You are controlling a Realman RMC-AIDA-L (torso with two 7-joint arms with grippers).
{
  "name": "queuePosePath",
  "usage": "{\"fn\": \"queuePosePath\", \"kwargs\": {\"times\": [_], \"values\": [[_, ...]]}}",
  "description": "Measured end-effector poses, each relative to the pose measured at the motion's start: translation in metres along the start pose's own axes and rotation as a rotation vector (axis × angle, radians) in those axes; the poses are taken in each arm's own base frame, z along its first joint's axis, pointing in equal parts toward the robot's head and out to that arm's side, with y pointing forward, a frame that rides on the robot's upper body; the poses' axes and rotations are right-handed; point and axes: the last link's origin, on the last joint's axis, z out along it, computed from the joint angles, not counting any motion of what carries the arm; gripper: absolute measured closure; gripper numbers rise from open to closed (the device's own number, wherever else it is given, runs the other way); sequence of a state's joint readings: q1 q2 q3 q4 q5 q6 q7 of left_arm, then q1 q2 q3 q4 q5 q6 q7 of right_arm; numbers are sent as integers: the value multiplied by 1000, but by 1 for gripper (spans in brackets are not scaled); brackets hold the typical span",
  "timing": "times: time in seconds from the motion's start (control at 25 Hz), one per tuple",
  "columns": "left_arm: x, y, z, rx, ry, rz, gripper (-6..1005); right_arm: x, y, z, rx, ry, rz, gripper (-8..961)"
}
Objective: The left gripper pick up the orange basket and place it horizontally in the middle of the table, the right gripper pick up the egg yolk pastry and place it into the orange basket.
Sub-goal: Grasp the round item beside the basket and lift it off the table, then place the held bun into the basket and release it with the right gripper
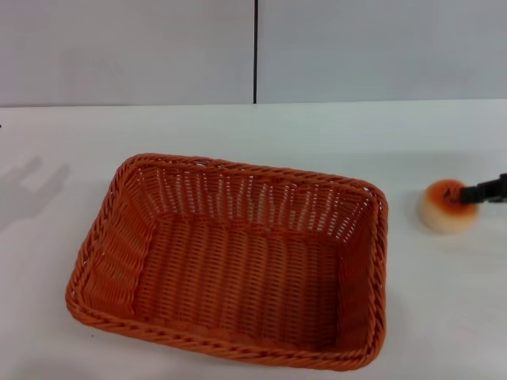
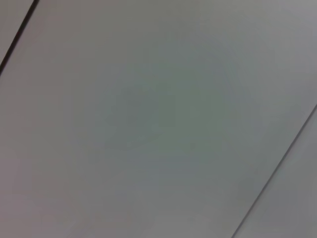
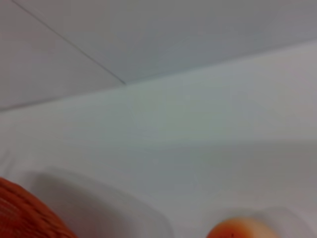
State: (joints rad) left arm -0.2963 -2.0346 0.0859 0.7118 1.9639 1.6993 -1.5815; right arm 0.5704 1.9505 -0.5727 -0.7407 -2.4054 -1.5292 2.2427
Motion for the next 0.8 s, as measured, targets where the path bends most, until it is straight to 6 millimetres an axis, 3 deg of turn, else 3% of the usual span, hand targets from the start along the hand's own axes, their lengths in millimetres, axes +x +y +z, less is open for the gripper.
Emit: {"fn": "queuePosePath", "kwargs": {"times": [0.12,0.44,0.6,0.72,0.8], "values": [[-1,0,1,-1,1,-2,364,-10,9,-23,-28,-68,-19,900],[-3,1,3,-4,6,-16,364,-25,35,-47,-94,-123,-100,876],[-6,1,6,-11,18,-35,364,-36,62,-44,-219,-119,-180,863],[-6,1,7,-14,20,-36,364,-44,96,-23,-321,-47,-275,854],[-6,1,7,-15,21,-36,364,-45,105,-15,-342,-17,-302,848]]}}
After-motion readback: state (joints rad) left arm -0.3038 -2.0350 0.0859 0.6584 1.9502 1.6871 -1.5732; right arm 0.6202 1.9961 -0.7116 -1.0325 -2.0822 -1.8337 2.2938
